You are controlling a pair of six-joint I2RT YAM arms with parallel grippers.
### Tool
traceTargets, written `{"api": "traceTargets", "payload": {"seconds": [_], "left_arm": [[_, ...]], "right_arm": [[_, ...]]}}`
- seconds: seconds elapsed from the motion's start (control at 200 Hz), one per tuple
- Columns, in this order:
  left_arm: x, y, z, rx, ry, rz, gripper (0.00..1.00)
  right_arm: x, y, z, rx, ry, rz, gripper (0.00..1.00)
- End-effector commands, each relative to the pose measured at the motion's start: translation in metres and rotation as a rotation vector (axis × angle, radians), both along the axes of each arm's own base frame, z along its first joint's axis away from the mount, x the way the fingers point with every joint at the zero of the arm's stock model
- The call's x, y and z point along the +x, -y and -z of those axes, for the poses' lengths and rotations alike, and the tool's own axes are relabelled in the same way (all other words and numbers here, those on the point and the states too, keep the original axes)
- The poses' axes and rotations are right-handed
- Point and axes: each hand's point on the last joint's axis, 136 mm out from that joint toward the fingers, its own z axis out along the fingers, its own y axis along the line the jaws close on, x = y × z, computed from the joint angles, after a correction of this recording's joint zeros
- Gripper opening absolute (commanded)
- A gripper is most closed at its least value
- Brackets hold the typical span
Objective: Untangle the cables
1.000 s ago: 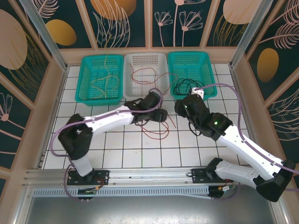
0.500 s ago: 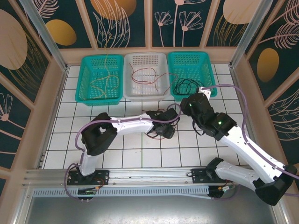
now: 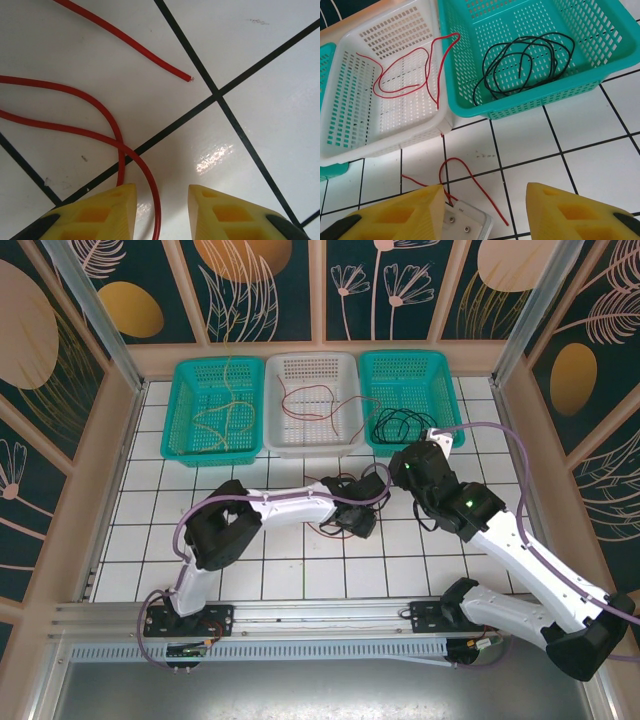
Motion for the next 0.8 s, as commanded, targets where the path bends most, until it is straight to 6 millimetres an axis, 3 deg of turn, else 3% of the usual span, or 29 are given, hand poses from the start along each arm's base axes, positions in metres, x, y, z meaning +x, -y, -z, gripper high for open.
{"api": "traceTargets", "payload": {"seconds": [0.0,0.26,0.435,0.606,0.796], "left_arm": [[-0.008,-0.007,0.017,0.072,-0.029,0.027,0.36],[-0.010,-0.008,0.023,0.082,-0.036,0.029,0.29],[-0.009,-0.011,0.018,0.078,-0.023,0.025,0.14],[-0.005,-0.011,-0.014,0.013,0.023,-0.007,0.06],[0.003,-0.010,-0.082,-0.148,0.139,-0.050,0.00]], "right_arm": [[-0.002,-0.001,-0.006,0.045,0.020,0.006,0.46],[-0.002,0.002,-0.013,0.042,0.036,0.015,0.45],[0.001,0.001,-0.017,0.039,0.047,0.012,0.44],[0.006,-0.002,-0.021,0.032,0.056,0.006,0.43],[0.009,-0.003,-0.030,0.031,0.078,0.002,0.42]]}}
